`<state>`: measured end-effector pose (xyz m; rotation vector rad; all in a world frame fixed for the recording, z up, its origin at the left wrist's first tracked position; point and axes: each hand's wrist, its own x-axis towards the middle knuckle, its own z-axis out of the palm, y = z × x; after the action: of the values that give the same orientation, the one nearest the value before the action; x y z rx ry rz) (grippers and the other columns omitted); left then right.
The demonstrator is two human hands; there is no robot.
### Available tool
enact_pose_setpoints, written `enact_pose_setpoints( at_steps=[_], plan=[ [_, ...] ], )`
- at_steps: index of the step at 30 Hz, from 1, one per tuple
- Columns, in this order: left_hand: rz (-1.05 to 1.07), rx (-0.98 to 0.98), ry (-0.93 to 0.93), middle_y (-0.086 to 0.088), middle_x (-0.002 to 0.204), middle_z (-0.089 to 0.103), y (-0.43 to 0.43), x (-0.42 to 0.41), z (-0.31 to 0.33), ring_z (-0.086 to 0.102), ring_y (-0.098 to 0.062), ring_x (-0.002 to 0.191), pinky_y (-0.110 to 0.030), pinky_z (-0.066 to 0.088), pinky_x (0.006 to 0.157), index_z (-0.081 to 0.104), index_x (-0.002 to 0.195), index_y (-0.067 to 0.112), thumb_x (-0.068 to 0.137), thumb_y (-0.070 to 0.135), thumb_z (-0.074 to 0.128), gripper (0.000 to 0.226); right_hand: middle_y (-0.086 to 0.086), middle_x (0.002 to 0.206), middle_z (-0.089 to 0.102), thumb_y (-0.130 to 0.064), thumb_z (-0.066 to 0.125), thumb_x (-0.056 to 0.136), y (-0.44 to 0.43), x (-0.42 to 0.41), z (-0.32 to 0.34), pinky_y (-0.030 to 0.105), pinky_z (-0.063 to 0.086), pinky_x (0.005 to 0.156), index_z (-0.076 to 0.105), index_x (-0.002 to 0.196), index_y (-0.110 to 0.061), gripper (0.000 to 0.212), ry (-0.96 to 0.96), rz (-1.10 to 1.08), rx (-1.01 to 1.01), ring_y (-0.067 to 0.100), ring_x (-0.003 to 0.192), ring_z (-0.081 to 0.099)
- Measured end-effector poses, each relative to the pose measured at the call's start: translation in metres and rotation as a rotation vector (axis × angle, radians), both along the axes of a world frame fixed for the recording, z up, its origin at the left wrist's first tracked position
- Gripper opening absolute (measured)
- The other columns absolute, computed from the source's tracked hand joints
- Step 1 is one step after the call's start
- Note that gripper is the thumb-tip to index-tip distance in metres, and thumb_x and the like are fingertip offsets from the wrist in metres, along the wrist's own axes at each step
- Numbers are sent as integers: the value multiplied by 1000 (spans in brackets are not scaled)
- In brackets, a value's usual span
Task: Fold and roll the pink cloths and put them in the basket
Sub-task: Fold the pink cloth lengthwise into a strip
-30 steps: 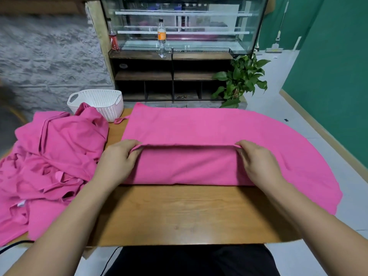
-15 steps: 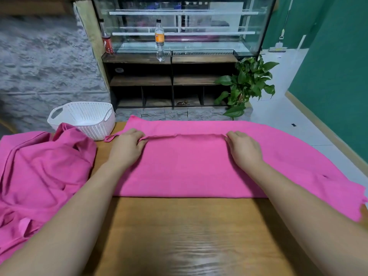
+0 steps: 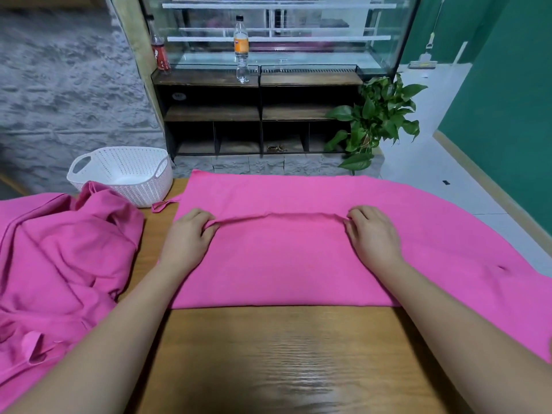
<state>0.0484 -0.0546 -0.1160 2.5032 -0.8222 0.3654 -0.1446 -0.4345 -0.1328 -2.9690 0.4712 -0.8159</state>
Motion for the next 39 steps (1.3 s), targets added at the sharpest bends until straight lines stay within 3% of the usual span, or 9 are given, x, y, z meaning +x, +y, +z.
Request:
enact_pose_setpoints(
  at_steps=[12,15,18,27,32,39],
  plan=[
    [2,0,23,5,106,68,43,-89,-8,66,-26,96,-39,51,77,72,106,21,94,19,75,12,8,110,69,-23,63,104,39,-97,-1,50,52,88,69,105,-9,15,-71,80,36,35,101,63],
    [-1,-2,26,6,106,66,57,-106,-12,66,-25,96,-41,53,79,70,107,22,96,29,67,13,6,111,69,-28,58,103,48,-113,-3,49,51,89,70,106,-10,22,-67,98,47,33,102,63],
    [5,-14,48,6,107,65,69,-119,-15,65,-25,97,-41,53,79,69,108,22,93,35,60,21,5,108,69,-30,56,104,57,-124,-2,49,51,86,70,105,-11,24,-66,111,63,32,99,63],
    [65,-57,50,8,104,62,91,-142,-14,64,-24,94,-41,53,78,68,103,22,93,32,60,17,3,96,66,-33,49,107,73,-137,1,47,52,79,66,102,-15,25,3,92,111,31,89,62],
    [101,-71,37,5,101,63,92,-145,-10,65,-26,91,-42,53,76,68,100,19,97,23,68,5,1,94,61,-37,47,107,67,-127,6,46,50,77,65,100,-16,29,18,133,141,30,87,60],
    [145,-108,43,9,93,67,97,-124,18,64,-17,85,-35,48,74,74,96,21,92,18,78,6,2,88,64,-41,52,105,55,-129,21,48,49,78,70,97,-15,33,-49,117,140,33,86,60]
  ],
)
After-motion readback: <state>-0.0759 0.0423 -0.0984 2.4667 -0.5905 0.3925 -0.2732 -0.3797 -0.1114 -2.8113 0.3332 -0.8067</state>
